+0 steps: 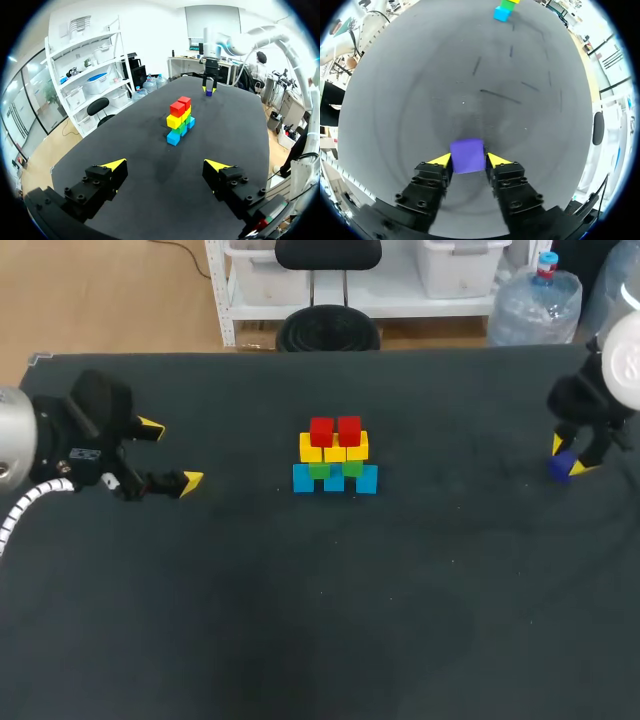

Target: Place the blue cubes, place green cubes on the blue cubes, place the yellow cubes on the green cubes, then place the red cubes on the yellow cubes, and place purple cube on the red cubes.

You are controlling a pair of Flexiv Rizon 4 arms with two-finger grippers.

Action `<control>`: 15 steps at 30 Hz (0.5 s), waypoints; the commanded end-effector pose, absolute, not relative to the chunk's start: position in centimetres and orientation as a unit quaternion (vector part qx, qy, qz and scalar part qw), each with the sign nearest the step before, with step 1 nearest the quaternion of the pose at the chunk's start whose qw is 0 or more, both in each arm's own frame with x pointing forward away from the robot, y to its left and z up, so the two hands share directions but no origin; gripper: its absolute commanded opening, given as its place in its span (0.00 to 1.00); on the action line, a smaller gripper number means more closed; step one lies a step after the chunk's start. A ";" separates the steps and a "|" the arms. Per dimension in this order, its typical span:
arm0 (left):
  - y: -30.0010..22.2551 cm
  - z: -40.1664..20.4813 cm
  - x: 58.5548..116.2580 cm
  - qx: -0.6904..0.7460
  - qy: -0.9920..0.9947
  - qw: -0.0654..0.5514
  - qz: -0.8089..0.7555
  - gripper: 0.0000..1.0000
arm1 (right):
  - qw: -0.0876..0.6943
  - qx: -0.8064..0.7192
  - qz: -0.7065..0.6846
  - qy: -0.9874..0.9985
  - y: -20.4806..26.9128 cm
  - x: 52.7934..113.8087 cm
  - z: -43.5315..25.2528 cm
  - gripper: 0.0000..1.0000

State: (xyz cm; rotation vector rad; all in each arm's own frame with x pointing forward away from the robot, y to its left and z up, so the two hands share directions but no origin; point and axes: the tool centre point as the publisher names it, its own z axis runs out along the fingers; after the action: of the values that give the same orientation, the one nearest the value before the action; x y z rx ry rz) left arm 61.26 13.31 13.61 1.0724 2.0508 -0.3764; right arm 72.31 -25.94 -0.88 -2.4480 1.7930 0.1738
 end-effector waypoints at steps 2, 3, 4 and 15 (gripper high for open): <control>13.0 13.7 61.3 0.420 0.810 0.384 -0.142 1.00 | 0.054 -0.802 0.061 0.592 -26.0 72.7 -0.8 0.00; 13.0 13.7 61.3 0.420 0.810 0.384 -0.142 1.00 | 0.056 -0.801 0.061 0.593 -26.0 72.7 -0.8 0.00; 13.0 13.7 61.3 0.420 0.810 0.384 -0.142 1.00 | 0.057 -0.800 0.061 0.595 -26.0 72.7 -0.8 0.00; 13.0 13.7 61.3 0.420 0.810 0.384 -0.142 1.00 | 0.056 -0.752 0.036 0.656 -23.1 71.8 1.9 0.00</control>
State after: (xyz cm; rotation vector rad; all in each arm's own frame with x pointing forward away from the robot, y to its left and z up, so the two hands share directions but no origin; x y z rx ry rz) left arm 61.26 13.32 13.60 1.0725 2.0505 -0.3766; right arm 72.94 -24.44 0.84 -2.2807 1.9638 0.1730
